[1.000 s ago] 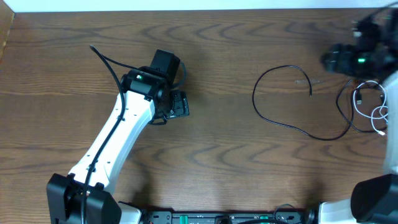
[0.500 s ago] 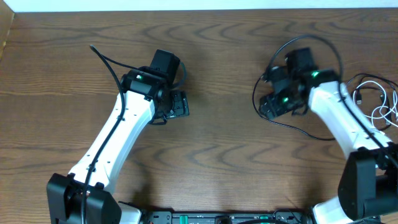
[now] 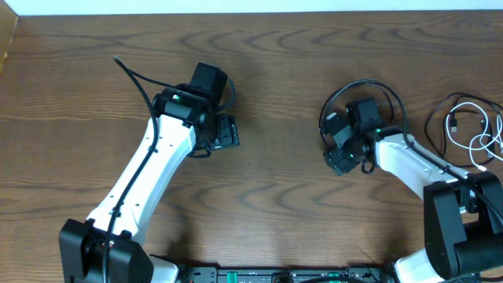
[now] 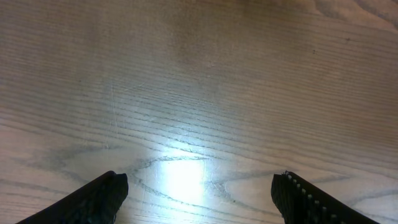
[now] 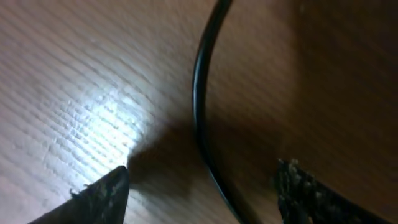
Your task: Untangle cables
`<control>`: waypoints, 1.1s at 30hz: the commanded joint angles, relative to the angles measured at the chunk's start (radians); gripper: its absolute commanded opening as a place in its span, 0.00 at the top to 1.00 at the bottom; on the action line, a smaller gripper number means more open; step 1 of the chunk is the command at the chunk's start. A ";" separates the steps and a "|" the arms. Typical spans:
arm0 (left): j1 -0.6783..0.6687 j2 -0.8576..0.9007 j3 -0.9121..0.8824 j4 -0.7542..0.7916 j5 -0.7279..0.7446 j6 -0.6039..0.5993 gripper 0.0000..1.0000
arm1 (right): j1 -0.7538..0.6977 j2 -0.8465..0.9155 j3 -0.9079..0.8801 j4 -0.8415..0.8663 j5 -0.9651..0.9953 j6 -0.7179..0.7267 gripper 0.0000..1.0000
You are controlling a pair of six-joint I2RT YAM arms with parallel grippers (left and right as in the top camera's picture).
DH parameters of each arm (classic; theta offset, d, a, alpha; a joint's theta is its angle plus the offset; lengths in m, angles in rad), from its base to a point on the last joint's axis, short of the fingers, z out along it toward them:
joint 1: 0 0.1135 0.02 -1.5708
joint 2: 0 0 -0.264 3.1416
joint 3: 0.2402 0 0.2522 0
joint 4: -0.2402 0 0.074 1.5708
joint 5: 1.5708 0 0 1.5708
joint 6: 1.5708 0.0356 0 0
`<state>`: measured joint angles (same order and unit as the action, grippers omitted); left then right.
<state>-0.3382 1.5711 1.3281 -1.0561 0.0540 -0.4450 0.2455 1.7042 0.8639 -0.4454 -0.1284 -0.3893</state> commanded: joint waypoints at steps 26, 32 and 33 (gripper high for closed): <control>0.002 0.004 -0.004 -0.006 0.006 -0.001 0.20 | -0.357 -0.080 0.361 -0.254 0.223 0.477 0.99; 0.002 0.004 -0.004 -0.005 0.005 -0.002 0.20 | -0.422 -0.082 0.432 -0.310 -0.019 0.413 0.88; 0.002 0.004 -0.004 -0.005 0.005 -0.001 0.20 | -0.416 -0.081 0.431 -0.304 -0.019 0.402 0.83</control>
<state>-0.3382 1.5711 1.3281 -1.0580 0.0544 -0.4450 -0.1894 1.6276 1.2881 -0.7464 -0.0597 0.0334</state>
